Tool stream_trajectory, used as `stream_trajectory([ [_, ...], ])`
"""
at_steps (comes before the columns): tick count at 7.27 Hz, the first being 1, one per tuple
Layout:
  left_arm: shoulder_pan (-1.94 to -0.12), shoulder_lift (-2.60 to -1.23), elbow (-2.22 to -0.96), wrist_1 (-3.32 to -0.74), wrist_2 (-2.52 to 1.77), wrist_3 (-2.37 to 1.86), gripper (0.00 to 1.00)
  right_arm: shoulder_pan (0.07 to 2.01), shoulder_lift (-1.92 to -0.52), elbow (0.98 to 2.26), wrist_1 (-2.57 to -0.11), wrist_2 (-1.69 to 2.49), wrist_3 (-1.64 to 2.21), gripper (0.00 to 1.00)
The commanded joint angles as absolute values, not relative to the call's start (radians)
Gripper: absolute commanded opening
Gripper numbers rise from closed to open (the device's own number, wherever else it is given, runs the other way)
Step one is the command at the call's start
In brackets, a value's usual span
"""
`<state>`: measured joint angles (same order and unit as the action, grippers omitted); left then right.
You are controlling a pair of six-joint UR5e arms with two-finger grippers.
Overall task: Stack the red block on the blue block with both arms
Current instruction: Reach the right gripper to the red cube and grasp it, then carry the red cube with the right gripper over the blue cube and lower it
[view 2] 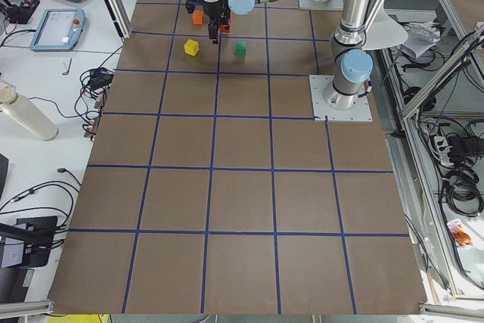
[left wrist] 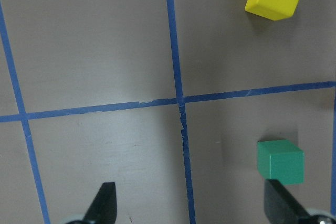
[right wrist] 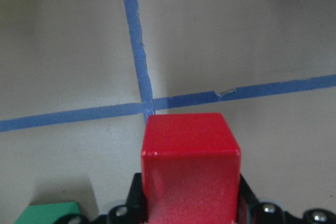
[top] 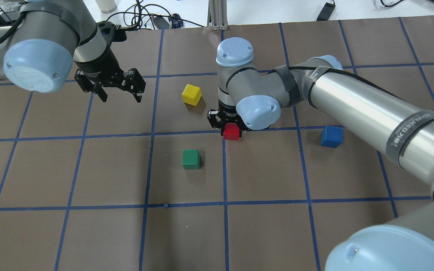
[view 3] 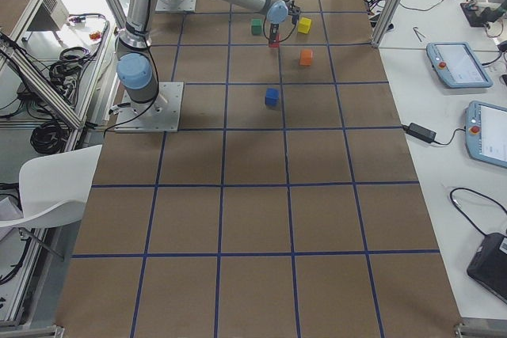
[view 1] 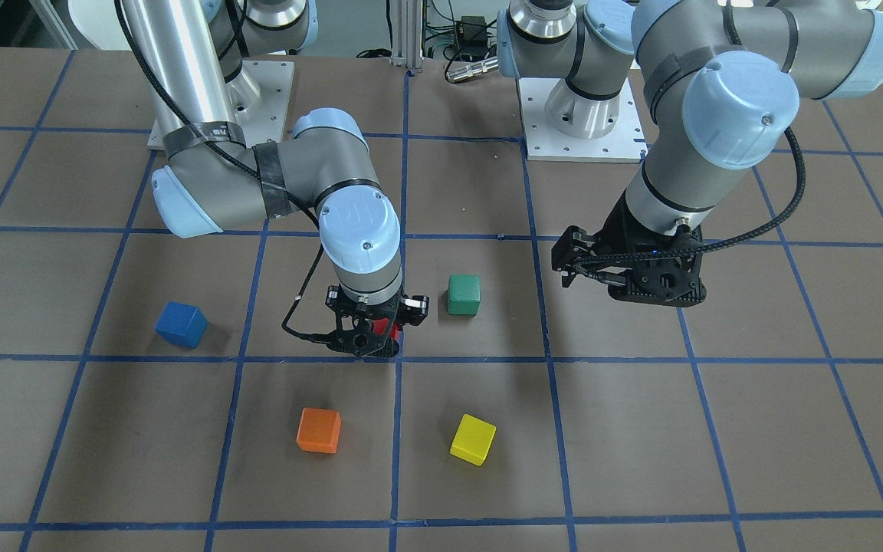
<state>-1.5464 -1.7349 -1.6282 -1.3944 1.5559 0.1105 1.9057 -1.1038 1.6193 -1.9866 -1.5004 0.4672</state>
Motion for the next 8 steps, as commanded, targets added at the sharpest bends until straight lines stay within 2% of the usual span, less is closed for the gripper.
stream_trajectory([
  [1,-1.546,-1.735,-1.628,-1.394,1.555,0.110,1.00,1.858,-1.132,1.525,-1.845,-1.526,0.422,0.00],
  [3,-1.546,-1.735,-1.624,-1.393,1.555,0.110,1.00,1.758,-1.169,1.456,-1.717,-1.571,0.301,0.00],
  [8,-1.548,-1.736,-1.631,-1.394,1.557,0.104,1.00,1.496,-1.213,1.489,-1.655,-1.586,-0.003,0.00],
])
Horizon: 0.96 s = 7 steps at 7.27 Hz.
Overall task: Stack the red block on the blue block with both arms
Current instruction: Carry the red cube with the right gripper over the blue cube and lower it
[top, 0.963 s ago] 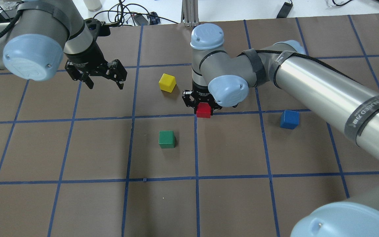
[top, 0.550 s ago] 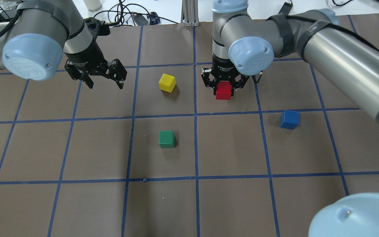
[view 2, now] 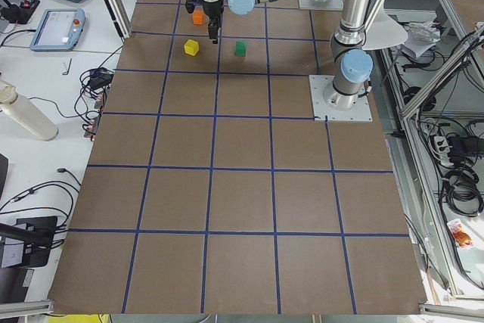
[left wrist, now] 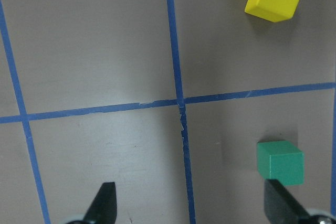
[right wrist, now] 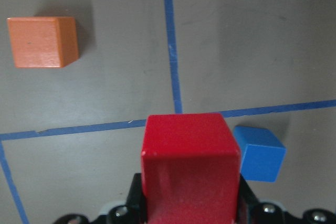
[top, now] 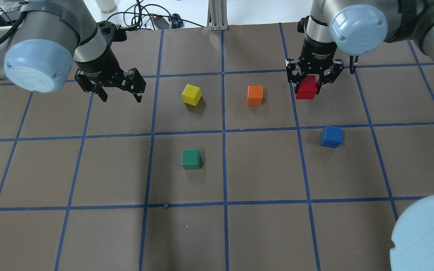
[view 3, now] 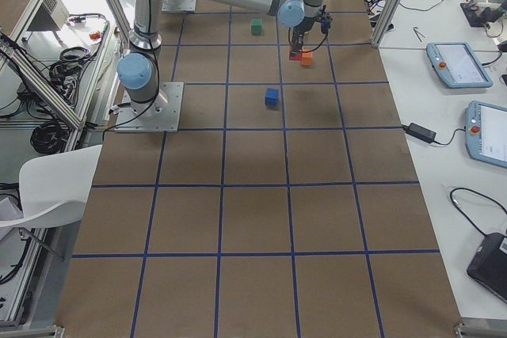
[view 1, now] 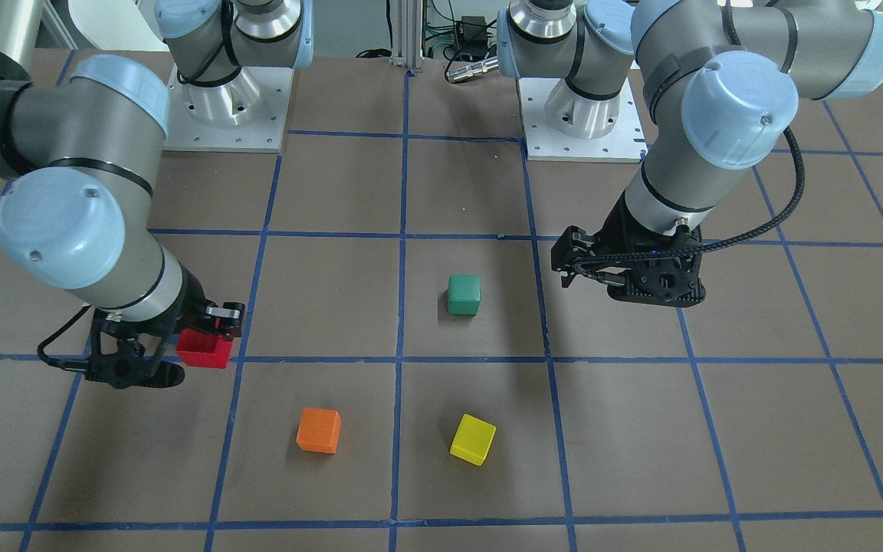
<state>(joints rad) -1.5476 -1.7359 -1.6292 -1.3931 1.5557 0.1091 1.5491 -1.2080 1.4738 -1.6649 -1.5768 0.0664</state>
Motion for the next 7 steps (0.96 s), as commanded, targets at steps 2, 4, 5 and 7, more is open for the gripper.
stream_trajectory([
  [2,-1.548,-1.738,-1.632,-1.394,1.557,0.101,1.00,1.445,-1.215,1.532,-1.660,-1.627,-0.043,0.00],
  [4,-1.548,-1.740,-1.634,-1.396,1.557,0.101,1.00,1.411,-1.247,1.612,-1.686,-1.626,-0.038,0.00],
  [5,-1.548,-1.743,-1.634,-1.396,1.557,0.100,1.00,1.410,-1.274,1.661,-1.716,-1.620,-0.022,0.00],
  [7,-1.549,-1.743,-1.646,-1.391,1.555,0.100,1.00,1.410,-1.289,1.770,-1.886,-1.621,0.055,0.00],
])
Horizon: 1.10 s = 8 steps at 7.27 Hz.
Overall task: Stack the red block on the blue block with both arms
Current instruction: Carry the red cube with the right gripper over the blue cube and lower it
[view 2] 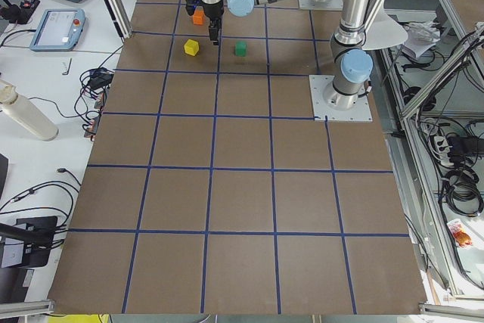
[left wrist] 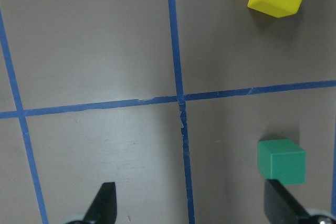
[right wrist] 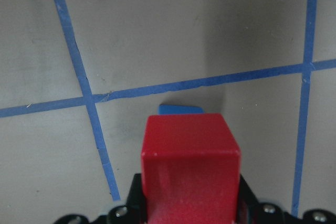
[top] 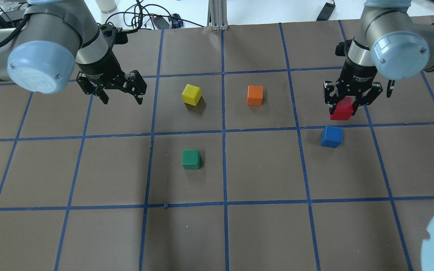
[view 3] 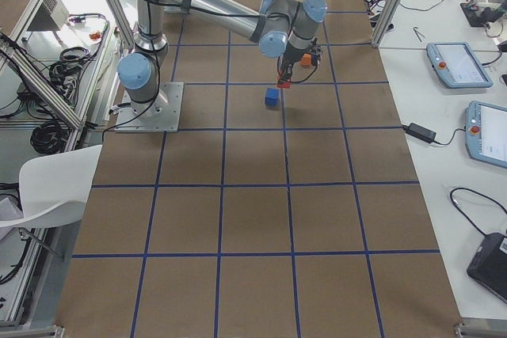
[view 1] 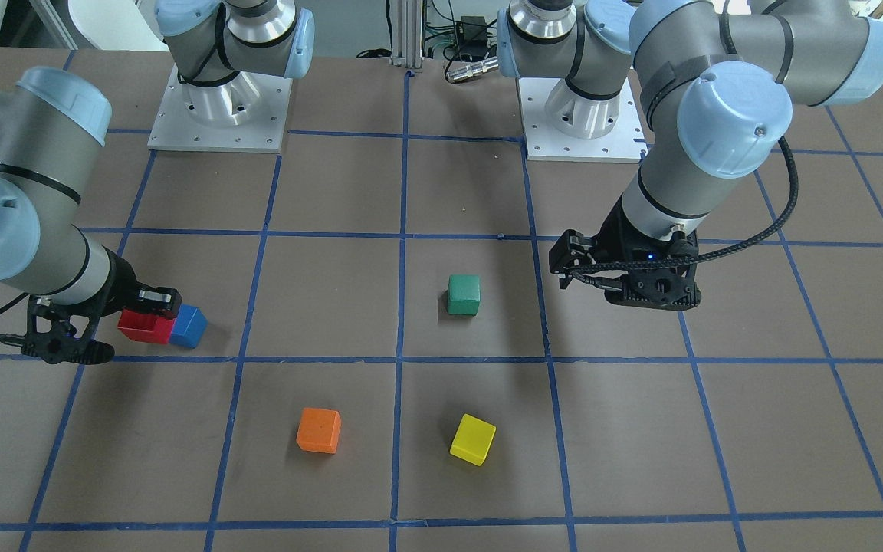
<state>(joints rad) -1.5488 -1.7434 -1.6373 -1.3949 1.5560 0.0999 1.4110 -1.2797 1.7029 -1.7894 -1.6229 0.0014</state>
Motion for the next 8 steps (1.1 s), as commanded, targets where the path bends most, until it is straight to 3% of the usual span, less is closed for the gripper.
stream_trajectory([
  [1,-1.549,-1.741,-1.658,-1.384,1.554,0.100,1.00,1.410,-1.289,1.801,-1.914,-1.621,0.064,0.00],
  [8,-1.552,-1.744,-1.666,-1.381,1.552,0.097,1.00,1.410,-1.324,1.862,-1.917,-1.628,0.072,0.00],
])
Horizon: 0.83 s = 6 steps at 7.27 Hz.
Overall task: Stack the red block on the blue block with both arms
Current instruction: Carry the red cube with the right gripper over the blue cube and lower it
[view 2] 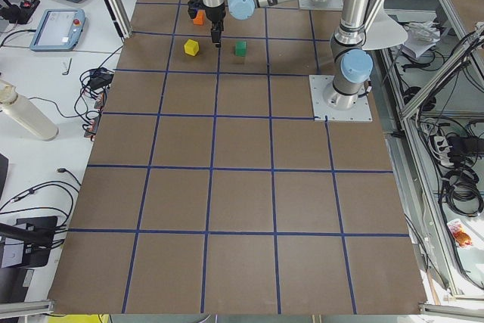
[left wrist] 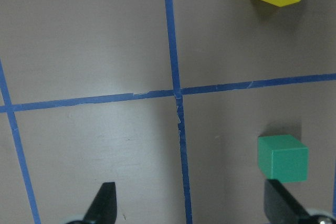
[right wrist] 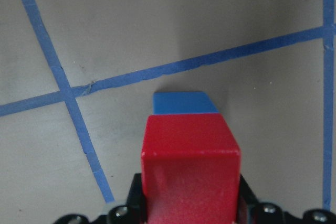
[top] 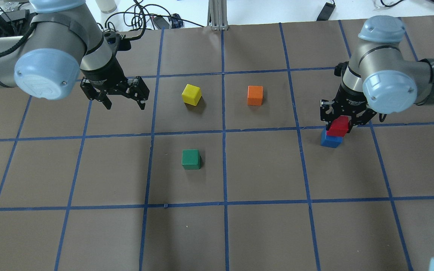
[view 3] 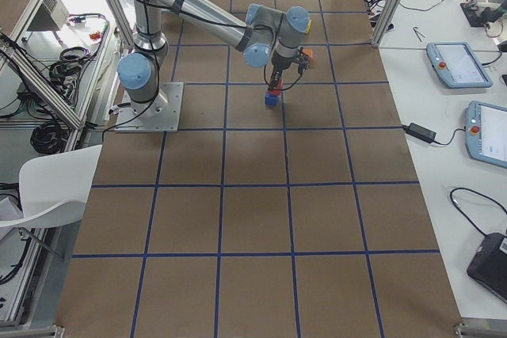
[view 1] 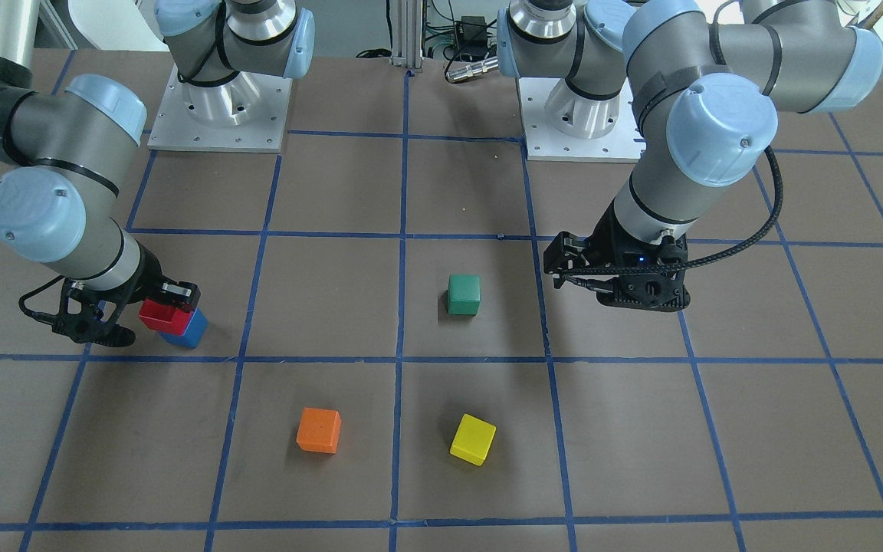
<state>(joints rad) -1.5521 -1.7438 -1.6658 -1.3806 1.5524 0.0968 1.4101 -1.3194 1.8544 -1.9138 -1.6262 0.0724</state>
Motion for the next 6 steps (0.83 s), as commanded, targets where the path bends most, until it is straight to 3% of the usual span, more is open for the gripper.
stream_trajectory([
  [1,-1.552,-1.744,-1.666,-1.381,1.552,0.097,1.00,1.410,-1.324,1.864,-1.916,-1.628,0.072,0.00],
  [5,-1.552,-1.744,-1.666,-1.381,1.552,0.097,1.00,1.411,-1.318,1.864,-1.922,-1.631,0.060,0.05],
  [6,-1.552,-1.744,-1.666,-1.381,1.552,0.097,1.00,1.411,-1.316,1.864,-1.927,-1.631,0.057,0.15],
])
